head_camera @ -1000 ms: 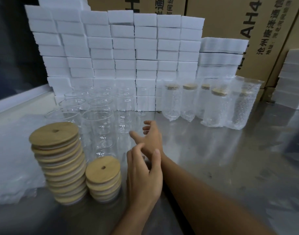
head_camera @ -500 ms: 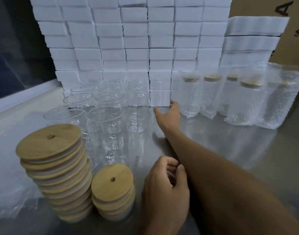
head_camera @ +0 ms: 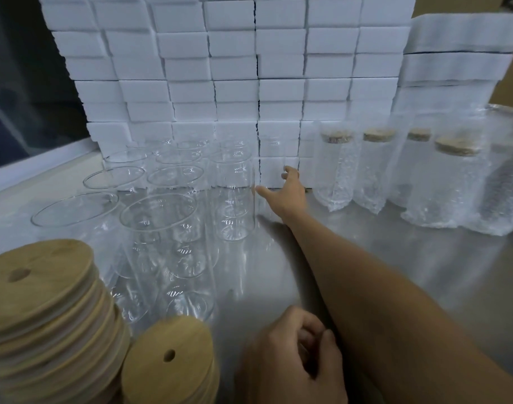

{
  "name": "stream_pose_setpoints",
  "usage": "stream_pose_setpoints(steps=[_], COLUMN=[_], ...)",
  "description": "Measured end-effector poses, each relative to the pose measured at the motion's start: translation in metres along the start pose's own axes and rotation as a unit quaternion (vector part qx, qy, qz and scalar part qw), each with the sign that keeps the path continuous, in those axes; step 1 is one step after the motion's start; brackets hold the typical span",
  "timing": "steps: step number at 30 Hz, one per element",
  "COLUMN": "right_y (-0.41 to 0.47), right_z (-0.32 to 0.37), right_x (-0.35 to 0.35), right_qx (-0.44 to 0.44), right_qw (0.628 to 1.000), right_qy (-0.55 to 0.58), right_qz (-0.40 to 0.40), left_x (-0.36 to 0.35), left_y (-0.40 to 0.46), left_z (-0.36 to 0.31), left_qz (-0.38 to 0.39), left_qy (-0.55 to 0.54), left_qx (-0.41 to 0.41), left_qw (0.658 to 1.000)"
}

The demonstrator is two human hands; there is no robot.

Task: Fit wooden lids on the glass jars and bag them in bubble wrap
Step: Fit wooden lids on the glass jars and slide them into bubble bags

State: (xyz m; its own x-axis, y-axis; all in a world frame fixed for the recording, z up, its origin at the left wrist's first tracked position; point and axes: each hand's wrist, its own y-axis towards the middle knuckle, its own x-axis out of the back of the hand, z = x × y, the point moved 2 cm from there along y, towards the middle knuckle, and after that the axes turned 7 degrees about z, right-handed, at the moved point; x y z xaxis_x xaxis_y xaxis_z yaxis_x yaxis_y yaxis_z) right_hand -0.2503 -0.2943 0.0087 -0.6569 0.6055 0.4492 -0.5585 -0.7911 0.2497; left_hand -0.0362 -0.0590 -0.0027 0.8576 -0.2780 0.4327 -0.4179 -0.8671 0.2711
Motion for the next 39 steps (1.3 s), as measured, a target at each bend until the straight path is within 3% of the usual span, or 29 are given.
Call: stream_pose_setpoints(steps=[17,26,29,32,35,37,39], right_y=[-0.059,-0.152,-0.187,-0.216,-0.237,-0.250,-0.260], right_z=[0.000,0.009,0.013,0.019,0.024,0.023,0.020], right_x=[0.026,0.054,0.061,0.066,0.069,0.070,0.072], right_qx=[-0.002,0.008,0.005,-0.003,-0.018,0.000,0.003], right_qw=[0.999,0.999,0.997,0.989,0.974,0.983,0.987], right_qy=[0.012,0.044,0.076,0.141,0.216,0.170,0.148], right_qz=[-0.038,-0.021,-0.008,0.034,0.067,0.066,0.064], left_x=[0.004,0.010,0.016,0.029,0.047,0.059,0.066], left_y=[-0.001,-0.008,-0.015,-0.023,-0.024,-0.023,-0.022], left_z=[-0.004,-0.013,-0.016,-0.035,-0.051,-0.053,-0.050], left_qz=[0.013,0.015,0.006,-0.032,-0.128,-0.197,-0.193], left_qy=[0.051,0.017,0.072,0.165,0.230,0.285,0.339], left_qx=[0.010,-0.067,-0.113,-0.200,-0.248,-0.206,-0.126], left_qw=[0.999,0.998,0.991,0.965,0.932,0.915,0.912])
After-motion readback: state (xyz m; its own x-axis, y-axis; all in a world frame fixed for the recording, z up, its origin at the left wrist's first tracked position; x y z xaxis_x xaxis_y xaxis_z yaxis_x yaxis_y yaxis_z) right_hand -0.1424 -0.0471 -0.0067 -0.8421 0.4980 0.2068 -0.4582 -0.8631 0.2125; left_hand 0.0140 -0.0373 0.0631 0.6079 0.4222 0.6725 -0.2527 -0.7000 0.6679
